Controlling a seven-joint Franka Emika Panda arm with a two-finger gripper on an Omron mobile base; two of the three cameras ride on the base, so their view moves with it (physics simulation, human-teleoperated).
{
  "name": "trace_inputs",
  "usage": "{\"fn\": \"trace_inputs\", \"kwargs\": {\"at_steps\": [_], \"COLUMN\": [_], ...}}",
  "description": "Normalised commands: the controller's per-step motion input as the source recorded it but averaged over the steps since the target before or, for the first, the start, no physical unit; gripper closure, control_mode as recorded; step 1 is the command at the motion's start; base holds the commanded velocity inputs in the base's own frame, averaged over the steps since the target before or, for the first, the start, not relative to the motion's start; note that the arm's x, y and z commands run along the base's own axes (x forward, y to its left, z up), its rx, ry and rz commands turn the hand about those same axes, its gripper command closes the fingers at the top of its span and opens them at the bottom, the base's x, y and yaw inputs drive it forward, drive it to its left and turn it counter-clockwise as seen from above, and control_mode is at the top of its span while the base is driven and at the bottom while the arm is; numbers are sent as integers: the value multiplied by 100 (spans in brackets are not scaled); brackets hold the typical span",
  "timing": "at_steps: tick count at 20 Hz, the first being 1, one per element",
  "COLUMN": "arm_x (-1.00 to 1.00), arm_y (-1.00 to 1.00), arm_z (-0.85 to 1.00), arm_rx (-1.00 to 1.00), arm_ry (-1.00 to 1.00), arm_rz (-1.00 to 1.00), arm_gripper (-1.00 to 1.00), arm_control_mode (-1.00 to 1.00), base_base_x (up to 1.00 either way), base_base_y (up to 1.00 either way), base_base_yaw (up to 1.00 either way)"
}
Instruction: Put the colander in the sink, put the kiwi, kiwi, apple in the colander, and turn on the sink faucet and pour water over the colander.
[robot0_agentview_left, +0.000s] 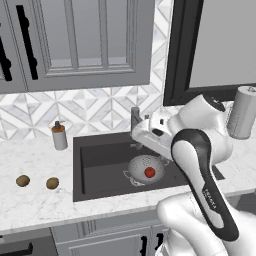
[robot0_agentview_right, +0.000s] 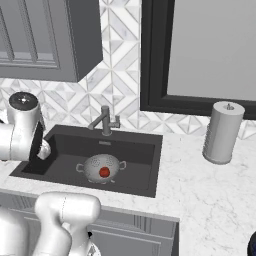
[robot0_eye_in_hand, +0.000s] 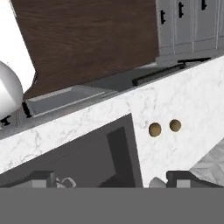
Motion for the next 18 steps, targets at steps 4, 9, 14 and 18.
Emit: {"fn": "trace_inputs", "kwargs": {"at_steps": [4, 9, 14, 18], "arm_x": [-18, -1, -1, 0], "arm_y": [96, 96, 66, 48], "arm_z": [14, 4, 0, -16], "arm_rx": [-33, -33, -17, -1], "arm_ry": [0, -1, -14, -17], "arm_rz": [39, 29, 18, 19], "arm_gripper": [-100, -100, -100, -100], "arm_control_mode": [-100, -100, -100, -100], "base_base_x": [0, 0, 0, 0], "base_base_y": [0, 0, 0, 0], "base_base_yaw": [0, 0, 0, 0]}}
